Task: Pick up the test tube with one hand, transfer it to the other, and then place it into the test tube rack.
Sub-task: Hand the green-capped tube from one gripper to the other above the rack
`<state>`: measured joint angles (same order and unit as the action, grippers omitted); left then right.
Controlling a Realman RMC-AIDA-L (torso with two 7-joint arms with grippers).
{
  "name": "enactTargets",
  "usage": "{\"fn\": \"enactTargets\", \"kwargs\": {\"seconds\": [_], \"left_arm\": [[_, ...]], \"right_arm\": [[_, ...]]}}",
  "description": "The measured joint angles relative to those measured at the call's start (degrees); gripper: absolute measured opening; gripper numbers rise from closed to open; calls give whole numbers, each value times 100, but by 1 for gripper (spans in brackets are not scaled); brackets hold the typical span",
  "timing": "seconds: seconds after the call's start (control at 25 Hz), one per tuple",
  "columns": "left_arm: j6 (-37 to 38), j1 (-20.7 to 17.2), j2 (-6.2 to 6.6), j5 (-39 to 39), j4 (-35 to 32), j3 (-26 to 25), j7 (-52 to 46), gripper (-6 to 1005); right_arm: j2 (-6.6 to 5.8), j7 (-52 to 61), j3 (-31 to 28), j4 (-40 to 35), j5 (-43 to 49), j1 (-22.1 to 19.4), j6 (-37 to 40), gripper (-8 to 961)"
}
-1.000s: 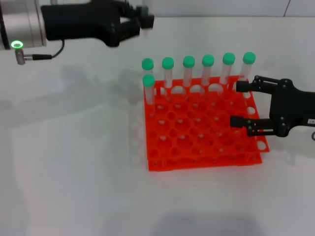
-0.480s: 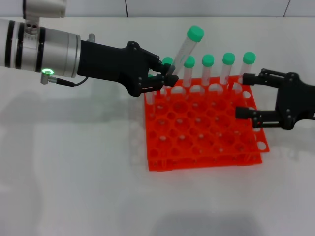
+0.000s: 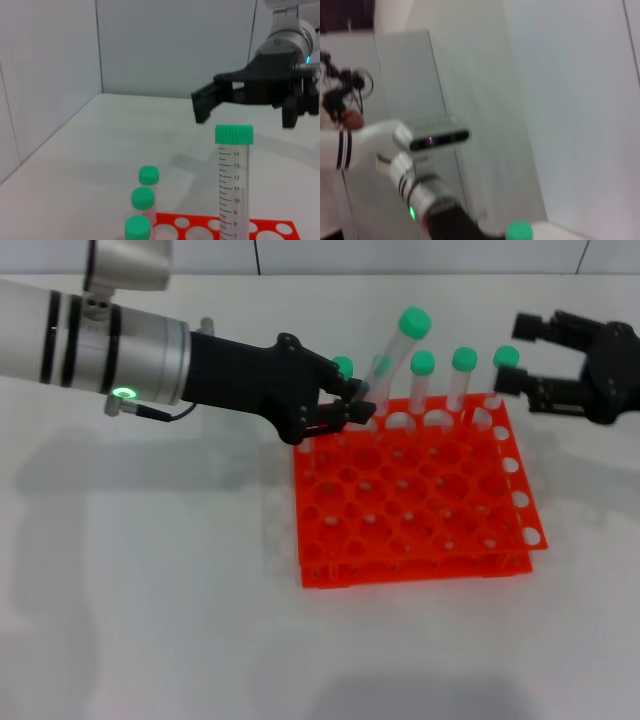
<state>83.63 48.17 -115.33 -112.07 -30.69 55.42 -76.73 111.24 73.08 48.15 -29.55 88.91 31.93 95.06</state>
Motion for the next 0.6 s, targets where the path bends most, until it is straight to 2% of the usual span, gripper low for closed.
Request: {"fn": "enactTargets", "kwargs": {"seconds": [0.2,0.32,0.6], "left_arm": [[-58,109,-43,-137,15,4,-129,191],[-62,133,-55,-184,15,10,-150,191],[-67,140,-71,-196,-6,13,-113,191]], "right_arm": [[354,-289,-45,174,-171,88,-87,851],[428,-558,-23,563,-449,138,-94,851],[476,-1192,-4,1553,-982,338,-108,851]]}}
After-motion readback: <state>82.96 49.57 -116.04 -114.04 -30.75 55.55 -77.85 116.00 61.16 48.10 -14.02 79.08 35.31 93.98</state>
